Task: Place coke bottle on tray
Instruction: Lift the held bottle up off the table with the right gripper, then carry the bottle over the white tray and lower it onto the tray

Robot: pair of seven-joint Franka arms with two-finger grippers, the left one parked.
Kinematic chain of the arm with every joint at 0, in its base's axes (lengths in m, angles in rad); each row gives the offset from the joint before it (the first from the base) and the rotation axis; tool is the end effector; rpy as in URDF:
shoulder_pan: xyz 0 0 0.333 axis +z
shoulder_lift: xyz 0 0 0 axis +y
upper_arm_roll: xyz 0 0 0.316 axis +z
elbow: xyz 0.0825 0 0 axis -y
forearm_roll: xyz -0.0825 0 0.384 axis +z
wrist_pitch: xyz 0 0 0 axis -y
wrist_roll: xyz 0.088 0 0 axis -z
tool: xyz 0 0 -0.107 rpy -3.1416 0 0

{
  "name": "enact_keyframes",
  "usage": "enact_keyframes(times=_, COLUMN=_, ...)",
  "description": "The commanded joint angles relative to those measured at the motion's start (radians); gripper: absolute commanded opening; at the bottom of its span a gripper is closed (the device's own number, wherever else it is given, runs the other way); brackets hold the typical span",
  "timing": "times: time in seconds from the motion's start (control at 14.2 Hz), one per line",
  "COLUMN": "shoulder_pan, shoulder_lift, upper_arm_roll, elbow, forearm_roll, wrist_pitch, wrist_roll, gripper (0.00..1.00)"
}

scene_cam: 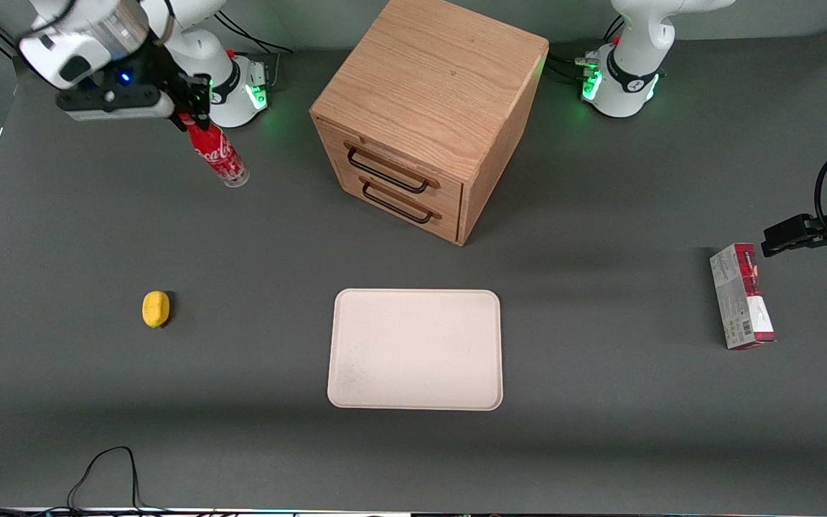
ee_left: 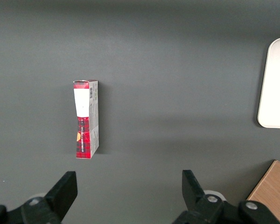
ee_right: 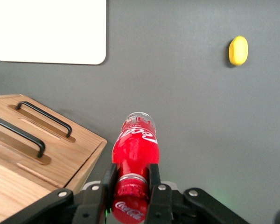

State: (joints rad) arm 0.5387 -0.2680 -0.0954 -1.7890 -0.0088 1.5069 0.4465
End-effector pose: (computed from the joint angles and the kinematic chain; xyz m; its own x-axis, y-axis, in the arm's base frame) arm 0.4207 0.1915 0.6522 0.9998 0.0000 -0.0209 -0.0002 -1.0000 -0.0082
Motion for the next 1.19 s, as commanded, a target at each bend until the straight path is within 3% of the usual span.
enact_keyframes(times=0.0, shoulder_pan=0.003, shoulder_lift=0.177, upper_arm_roll=-0.001, elbow=0.227, forearm_roll=0.030, wrist_pitch=-0.051, wrist_roll=0.009, gripper=0.18)
enact_keyframes(times=0.21, shoulder_pan=-0.005, shoulder_lift=0.416, upper_arm_roll=-0.006, elbow=0.524, forearm_roll=0.085, wrist_pitch=-0.115, wrist_roll=0.009, gripper=0.18)
enact_keyframes(times=0.49, shoulder_pan=-0.005, shoulder_lift=0.721, upper_arm_roll=0.009, elbow=0.880, forearm_roll=0.090, wrist_pitch=-0.148, wrist_roll=0.012, gripper=0.18)
enact_keyframes(times=0.7, shoulder_pan=-0.005, shoulder_lift=0.840, upper_arm_roll=0.025, elbow=0.996, forearm_roll=0.089, wrist_pitch=-0.111, wrist_roll=0.011, gripper=0.15)
enact_keyframes(times=1.12, shoulder_pan=0.004, shoulder_lift=0.965, upper_arm_roll=0.025, elbow=1.002, forearm_roll=0.079, wrist_pitch=0.045, wrist_roll=0.009, gripper=0.13)
